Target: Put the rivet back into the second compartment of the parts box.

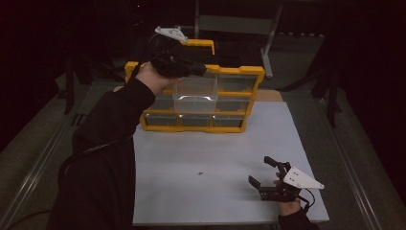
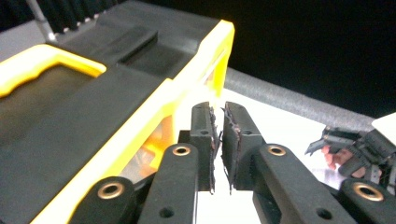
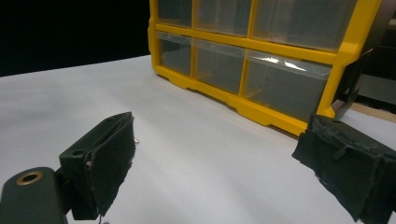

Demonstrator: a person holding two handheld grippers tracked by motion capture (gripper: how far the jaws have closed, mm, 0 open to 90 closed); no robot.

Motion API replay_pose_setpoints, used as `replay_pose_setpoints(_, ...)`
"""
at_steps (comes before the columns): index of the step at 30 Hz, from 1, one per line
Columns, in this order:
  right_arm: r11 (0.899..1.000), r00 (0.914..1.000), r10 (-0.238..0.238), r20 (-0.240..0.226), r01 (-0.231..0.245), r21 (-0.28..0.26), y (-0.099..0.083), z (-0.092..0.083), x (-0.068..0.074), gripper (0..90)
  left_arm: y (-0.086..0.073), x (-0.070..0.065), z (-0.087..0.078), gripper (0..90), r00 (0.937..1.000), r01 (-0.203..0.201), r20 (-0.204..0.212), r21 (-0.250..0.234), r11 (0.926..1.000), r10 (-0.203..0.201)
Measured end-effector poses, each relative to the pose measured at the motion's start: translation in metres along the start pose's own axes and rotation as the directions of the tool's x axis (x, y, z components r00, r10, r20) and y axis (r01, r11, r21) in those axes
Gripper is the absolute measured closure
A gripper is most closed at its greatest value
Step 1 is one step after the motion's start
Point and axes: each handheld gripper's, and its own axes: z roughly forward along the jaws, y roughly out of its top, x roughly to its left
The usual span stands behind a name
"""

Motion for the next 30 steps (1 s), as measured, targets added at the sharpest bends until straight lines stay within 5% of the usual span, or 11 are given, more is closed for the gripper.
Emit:
replay_pose_setpoints(8,1.000,1.0000,0.000,0.002,0.000,-0.003,0.001,0.000,0.000,9.4,-0.004,-0.001,0.000,76.2,0.9999,0.015,0.007,-0.024,0.9996,-0.015)
replay_pose_setpoints(16,1.000,1.0000,-0.002,0.003,0.002,-0.001,0.001,0.000,0.001,9.4,-0.008,-0.004,-0.012,20.8,0.9981,0.061,-0.003,-0.092,0.9939,-0.061)
replay_pose_setpoints(20,1.000,1.0000,-0.004,0.005,0.004,0.000,0.001,0.000,0.001,9.4,-0.009,-0.009,-0.016,5.0,0.9982,0.057,-0.012,-0.092,0.9941,-0.059)
replay_pose_setpoints(30,1.000,1.0000,-0.004,0.007,0.004,0.001,0.001,0.000,0.001,9.4,-0.020,-0.039,-0.023,0.0,0.9998,-0.018,0.002,-0.090,0.9957,0.018)
